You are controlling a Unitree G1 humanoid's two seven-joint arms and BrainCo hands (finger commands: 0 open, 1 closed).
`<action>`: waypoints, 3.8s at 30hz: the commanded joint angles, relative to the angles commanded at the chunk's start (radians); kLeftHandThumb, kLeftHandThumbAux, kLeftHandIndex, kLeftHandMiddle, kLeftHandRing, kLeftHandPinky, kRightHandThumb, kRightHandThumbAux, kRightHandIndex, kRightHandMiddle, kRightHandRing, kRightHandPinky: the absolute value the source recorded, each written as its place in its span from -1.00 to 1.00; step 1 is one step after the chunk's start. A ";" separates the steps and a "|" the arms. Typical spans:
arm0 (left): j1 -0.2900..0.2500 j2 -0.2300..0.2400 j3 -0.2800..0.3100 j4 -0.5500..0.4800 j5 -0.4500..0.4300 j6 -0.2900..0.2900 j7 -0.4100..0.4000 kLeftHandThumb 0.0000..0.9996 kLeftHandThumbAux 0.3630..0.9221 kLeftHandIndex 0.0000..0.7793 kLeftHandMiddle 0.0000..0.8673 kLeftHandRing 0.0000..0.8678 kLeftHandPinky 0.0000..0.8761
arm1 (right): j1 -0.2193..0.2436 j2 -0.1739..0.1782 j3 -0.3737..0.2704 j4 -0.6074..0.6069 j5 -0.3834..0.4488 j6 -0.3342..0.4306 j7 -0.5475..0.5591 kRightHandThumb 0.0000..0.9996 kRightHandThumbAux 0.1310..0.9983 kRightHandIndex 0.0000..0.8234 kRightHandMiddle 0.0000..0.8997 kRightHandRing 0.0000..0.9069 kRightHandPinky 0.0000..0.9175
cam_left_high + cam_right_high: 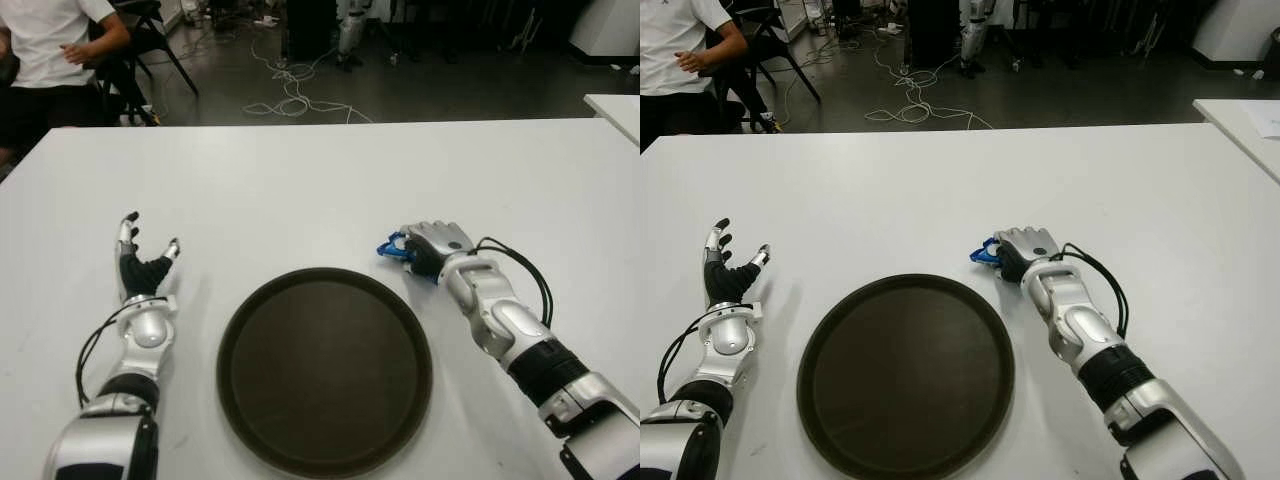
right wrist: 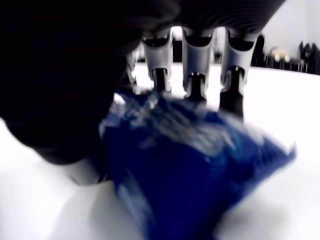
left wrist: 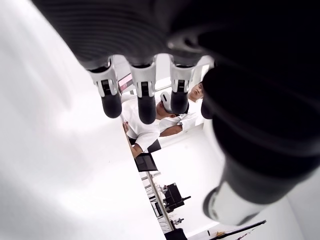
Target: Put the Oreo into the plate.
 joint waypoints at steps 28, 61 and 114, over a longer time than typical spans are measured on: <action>0.002 0.005 -0.006 0.000 0.008 0.003 0.004 -0.89 0.57 -0.81 -0.81 -0.81 -0.82 | 0.004 0.078 -0.096 0.085 0.109 -0.052 -0.246 0.44 0.34 0.07 0.83 0.83 0.82; -0.001 0.010 -0.013 0.002 0.018 0.008 0.014 -0.77 0.65 -0.77 -0.85 -0.86 -0.83 | 0.016 0.213 -0.451 0.131 0.752 -0.500 -0.089 0.40 0.36 0.07 0.84 0.84 0.81; 0.001 0.006 -0.015 -0.003 0.024 0.002 0.019 -0.78 0.55 -0.73 -0.76 -0.73 -0.68 | 0.073 0.419 -0.660 -0.365 1.498 0.239 0.322 0.42 0.35 0.07 0.82 0.82 0.80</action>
